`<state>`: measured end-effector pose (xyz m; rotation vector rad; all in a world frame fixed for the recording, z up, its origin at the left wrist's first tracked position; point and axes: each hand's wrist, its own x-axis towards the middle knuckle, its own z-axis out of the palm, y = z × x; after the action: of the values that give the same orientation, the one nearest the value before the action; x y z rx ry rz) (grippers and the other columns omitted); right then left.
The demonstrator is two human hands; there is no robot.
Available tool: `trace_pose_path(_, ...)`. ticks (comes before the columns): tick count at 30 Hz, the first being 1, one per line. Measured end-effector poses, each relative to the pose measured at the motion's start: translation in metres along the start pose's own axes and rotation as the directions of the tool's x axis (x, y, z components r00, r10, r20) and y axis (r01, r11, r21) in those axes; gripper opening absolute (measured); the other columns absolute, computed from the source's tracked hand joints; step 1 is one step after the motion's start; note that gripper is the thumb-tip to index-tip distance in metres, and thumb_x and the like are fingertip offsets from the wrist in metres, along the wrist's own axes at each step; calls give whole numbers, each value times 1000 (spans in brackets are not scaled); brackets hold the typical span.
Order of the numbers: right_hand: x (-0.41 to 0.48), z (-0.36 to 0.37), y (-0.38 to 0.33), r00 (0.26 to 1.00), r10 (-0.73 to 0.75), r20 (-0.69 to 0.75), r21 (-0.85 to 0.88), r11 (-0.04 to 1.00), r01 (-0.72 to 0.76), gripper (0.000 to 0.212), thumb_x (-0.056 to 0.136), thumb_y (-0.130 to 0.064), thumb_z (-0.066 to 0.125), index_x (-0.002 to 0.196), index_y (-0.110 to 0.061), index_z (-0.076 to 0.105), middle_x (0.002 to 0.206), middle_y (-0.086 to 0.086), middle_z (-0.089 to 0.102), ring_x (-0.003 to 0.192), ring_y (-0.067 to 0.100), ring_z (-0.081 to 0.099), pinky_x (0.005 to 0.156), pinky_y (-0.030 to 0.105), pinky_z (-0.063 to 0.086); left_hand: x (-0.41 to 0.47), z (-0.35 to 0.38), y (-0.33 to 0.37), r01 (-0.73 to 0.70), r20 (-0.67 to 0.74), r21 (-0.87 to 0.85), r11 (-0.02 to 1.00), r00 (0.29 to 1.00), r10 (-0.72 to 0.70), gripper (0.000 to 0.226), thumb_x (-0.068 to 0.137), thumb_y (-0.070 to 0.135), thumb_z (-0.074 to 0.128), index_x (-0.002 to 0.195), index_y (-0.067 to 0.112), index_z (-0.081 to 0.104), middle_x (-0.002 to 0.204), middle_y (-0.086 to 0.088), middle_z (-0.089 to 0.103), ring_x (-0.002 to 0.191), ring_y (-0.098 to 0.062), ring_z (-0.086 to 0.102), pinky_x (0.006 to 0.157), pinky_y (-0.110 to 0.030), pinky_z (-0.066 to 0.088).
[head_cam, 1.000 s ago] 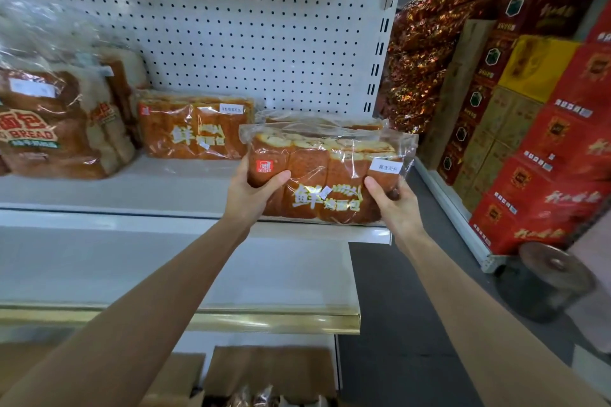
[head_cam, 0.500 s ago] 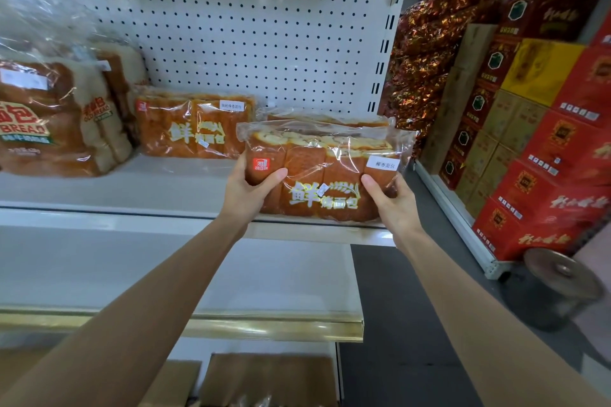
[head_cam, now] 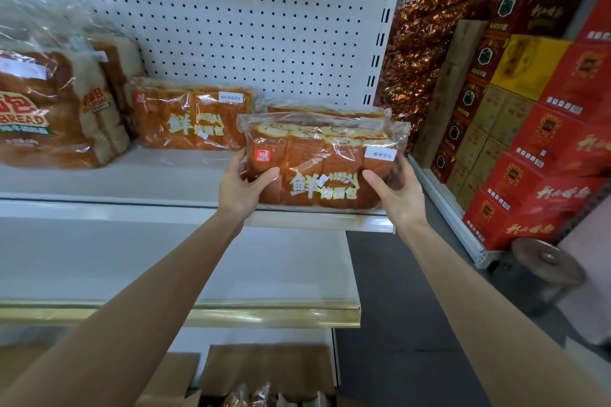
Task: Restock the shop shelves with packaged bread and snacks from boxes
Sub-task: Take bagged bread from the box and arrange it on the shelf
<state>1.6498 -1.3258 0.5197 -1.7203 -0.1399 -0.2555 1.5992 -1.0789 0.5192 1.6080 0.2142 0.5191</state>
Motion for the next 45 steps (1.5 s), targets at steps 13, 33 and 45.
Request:
trace_pose_path(13, 3, 8, 11, 993, 106, -52, 28, 994, -105, 53, 87, -35, 70, 137, -32, 52, 113, -15, 65, 117, 16, 59, 102, 49, 48, 2, -3, 3, 6, 22, -31, 1000, 1000, -5, 51, 86, 11, 71, 135, 19, 56, 111, 2, 69, 107, -13, 64, 106, -41, 45)
trace_pose_path(33, 36, 13, 28, 988, 133, -81, 26, 991, -131, 46, 86, -31, 71, 130, -32, 60, 96, -23, 65, 109, 16, 62, 100, 47, 50, 26, 6, -1, 13, 35, -10, 1000, 999, -13, 50, 87, 11, 69, 135, 18, 55, 109, 3, 66, 105, -11, 62, 106, -38, 45)
trace_pose_path(45, 55, 17, 35, 990, 124, -74, 7, 992, -124, 50, 82, -42, 73, 130, -36, 59, 99, -22, 64, 110, 19, 62, 97, 48, 52, 40, 12, -5, -15, 29, -1, 1000, 999, 15, 47, 89, 11, 68, 133, 20, 57, 105, 7, 66, 85, 10, 61, 76, -6, 50)
